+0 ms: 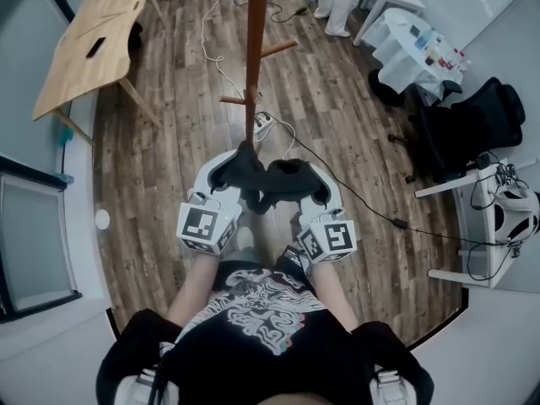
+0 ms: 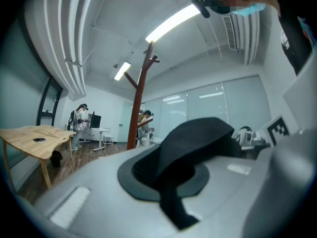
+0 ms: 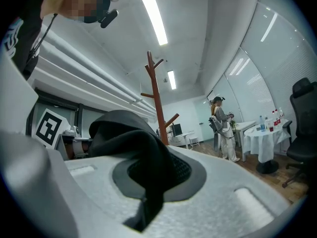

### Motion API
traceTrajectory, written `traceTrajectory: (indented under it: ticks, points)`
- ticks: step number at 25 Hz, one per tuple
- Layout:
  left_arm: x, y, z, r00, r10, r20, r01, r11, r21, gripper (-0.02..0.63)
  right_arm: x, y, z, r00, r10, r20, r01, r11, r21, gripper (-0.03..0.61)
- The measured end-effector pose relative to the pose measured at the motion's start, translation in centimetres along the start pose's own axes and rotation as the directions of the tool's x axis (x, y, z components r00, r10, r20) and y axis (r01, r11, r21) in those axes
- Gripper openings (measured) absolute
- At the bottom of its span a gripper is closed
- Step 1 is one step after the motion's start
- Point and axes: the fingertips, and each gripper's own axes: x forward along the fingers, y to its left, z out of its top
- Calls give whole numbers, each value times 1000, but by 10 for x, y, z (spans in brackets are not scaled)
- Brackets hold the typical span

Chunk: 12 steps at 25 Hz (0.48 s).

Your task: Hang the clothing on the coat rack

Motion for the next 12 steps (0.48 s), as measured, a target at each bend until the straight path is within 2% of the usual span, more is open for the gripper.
traceTrajectory:
  ticks: [12]
  points:
    - [27, 58, 14, 1000, -9, 27, 10, 998, -56, 3, 69, -2, 2, 1000, 2, 7, -1, 1000, -13, 18]
